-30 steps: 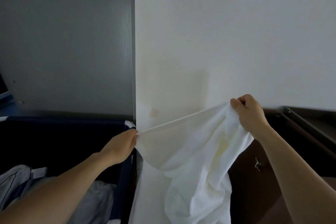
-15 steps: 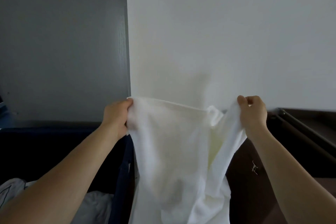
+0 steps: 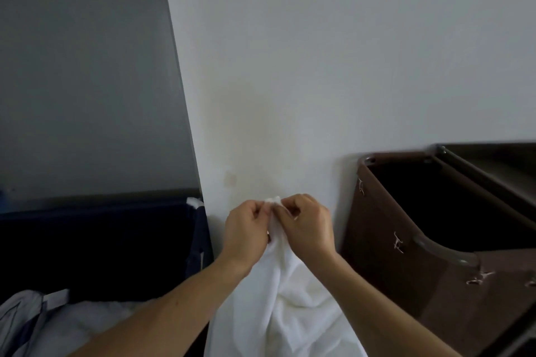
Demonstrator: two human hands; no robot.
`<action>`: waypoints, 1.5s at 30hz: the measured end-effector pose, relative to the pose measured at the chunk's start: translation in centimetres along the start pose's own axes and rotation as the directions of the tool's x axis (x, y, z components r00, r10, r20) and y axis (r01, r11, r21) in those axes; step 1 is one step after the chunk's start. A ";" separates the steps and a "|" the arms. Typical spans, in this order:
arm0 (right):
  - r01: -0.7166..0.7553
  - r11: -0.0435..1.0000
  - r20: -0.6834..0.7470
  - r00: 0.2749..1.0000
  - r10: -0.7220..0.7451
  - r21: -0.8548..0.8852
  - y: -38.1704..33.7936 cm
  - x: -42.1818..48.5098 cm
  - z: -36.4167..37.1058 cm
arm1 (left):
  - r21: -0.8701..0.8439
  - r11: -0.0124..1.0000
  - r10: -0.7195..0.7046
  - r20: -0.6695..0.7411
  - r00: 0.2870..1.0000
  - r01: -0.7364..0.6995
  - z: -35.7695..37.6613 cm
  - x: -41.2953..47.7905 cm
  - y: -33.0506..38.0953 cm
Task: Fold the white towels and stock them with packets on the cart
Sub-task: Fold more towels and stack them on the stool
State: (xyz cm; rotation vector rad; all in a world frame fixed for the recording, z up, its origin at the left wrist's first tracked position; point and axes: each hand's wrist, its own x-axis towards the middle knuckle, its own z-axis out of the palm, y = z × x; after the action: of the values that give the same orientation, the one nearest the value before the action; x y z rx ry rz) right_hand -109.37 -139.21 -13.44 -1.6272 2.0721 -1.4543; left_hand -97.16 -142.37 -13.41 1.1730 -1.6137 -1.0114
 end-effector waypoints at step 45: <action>0.168 0.939 0.345 0.899 -0.272 0.301 -4.6 10.6 -9.7 | -0.051 0.926 0.370 -0.073 0.926 -0.374 -13.2 10.1 9.8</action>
State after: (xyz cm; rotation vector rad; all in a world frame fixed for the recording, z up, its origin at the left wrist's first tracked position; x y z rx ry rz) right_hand -116.52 -141.82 -0.46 -1.8974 1.4554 -1.2749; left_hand -88.89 -151.48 1.40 0.8034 -1.6621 -0.7652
